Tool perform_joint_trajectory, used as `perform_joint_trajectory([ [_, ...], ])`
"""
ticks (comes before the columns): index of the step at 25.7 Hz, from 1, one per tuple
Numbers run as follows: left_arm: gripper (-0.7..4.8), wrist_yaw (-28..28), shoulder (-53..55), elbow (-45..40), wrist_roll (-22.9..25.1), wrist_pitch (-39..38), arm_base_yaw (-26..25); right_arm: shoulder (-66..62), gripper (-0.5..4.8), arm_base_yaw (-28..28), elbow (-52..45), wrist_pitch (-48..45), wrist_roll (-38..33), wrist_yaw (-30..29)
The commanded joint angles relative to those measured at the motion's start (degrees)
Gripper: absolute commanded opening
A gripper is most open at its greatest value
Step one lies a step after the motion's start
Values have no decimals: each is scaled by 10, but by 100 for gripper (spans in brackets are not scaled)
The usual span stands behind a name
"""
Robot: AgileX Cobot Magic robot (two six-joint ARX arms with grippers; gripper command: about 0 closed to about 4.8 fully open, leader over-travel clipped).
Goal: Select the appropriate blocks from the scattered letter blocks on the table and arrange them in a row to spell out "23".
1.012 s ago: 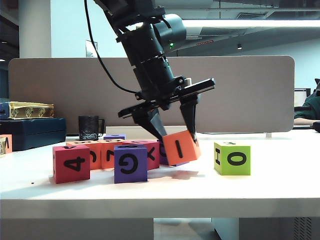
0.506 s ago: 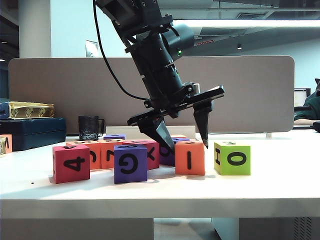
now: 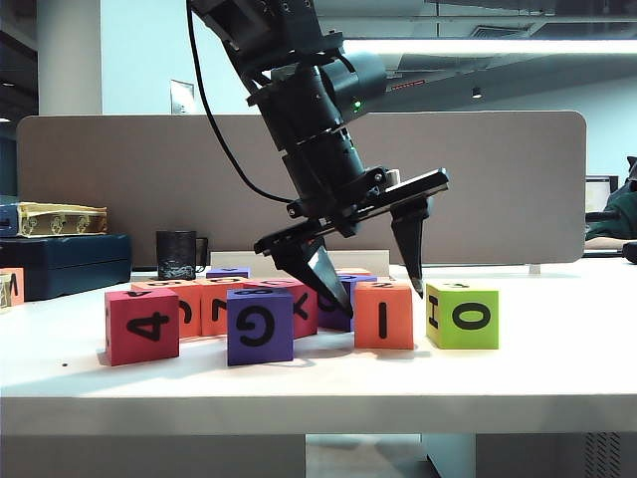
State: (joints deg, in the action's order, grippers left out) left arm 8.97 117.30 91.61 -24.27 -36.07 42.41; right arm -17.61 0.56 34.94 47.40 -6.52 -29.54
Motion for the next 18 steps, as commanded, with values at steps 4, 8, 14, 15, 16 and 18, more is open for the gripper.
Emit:
perform_joint_trajectory([
  [4,355,40,-3,3,-2,-3,1,-1,-1,0,3,-8,-1,1],
  [8,355,42,-3,10,-2,-9,2,-1,-1,0,3,-8,-1,1],
  [14,355,43,-3,20,1,-9,2,-1,-1,0,3,-8,-1,1],
  [15,355,44,-3,20,1,-9,2,-1,-1,0,3,-8,-1,1],
  [16,355,44,-3,20,1,-9,2,-1,-1,0,3,-8,-1,1],
  [18,355,55,-3,20,0,-7,2,-1,-1,0,3,-8,-1,1],
])
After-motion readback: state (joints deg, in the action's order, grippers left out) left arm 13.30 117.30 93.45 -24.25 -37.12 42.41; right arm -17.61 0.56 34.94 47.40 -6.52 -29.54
